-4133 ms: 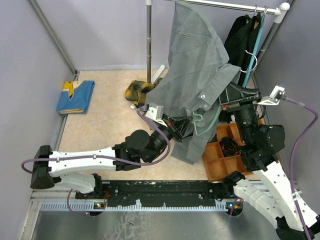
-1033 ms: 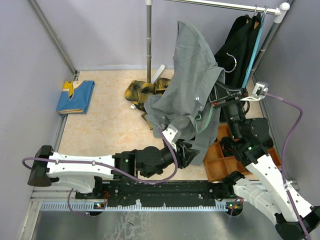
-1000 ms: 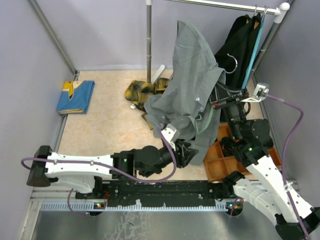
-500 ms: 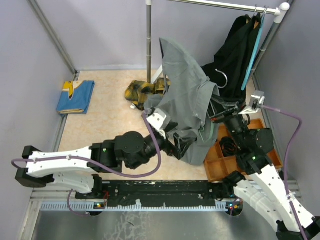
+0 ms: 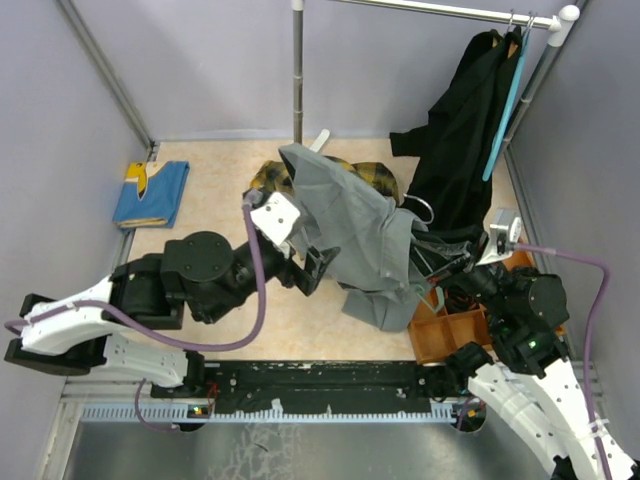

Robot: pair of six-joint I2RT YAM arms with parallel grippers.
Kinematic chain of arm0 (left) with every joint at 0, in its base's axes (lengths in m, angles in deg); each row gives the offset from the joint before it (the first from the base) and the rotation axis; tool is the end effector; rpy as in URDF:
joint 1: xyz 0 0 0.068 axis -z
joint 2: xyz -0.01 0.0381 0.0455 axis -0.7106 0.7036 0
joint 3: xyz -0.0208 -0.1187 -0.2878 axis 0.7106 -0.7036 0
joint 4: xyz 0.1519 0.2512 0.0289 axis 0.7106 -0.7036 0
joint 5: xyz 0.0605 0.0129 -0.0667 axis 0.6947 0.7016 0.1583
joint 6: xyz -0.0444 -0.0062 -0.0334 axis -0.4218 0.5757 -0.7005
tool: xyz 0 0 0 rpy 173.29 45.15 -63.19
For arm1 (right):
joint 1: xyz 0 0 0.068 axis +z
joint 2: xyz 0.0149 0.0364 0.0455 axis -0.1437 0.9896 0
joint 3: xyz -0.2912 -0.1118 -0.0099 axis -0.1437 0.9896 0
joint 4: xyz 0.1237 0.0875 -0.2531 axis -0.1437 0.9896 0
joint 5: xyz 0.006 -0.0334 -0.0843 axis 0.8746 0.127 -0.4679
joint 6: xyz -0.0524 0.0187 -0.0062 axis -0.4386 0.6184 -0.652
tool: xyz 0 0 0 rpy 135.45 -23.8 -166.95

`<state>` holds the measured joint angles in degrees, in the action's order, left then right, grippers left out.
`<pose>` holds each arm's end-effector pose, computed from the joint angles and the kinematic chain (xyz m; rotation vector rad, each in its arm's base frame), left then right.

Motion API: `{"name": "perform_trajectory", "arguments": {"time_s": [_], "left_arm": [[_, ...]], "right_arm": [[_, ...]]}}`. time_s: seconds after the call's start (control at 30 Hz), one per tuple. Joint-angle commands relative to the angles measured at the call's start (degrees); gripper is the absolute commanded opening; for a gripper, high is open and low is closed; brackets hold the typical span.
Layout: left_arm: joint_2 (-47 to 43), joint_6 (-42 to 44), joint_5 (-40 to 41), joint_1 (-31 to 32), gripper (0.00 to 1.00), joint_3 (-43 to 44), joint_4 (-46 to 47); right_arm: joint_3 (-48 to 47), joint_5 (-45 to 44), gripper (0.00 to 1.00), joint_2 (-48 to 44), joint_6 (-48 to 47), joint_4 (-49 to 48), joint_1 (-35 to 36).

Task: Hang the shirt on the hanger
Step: Hang the shirt on the hanger.

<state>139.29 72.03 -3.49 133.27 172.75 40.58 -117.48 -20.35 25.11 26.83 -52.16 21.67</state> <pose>0.0337 -0.2307 0.5654 0.7462 1.5142 -0.5335 0.0671 0.0553 0.4281 -0.4509 1.1112 0.9966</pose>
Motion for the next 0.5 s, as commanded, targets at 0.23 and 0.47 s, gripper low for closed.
{"name": "perform_trajectory", "arguments": {"time_s": [0.23, 0.47], "left_arm": [[-7.6, -4.1, 19.1, -0.1, 0.93, -5.4, 9.2], [-9.1, -9.4, 15.4, -0.1, 0.95, -17.2, 33.7]], "right_arm": [[-0.4, 0.0, 0.0, -4.1, -4.6, -2.2, -0.3], [2.4, -3.5, 0.0, -3.6, -1.2, -7.8, -0.3]]}}
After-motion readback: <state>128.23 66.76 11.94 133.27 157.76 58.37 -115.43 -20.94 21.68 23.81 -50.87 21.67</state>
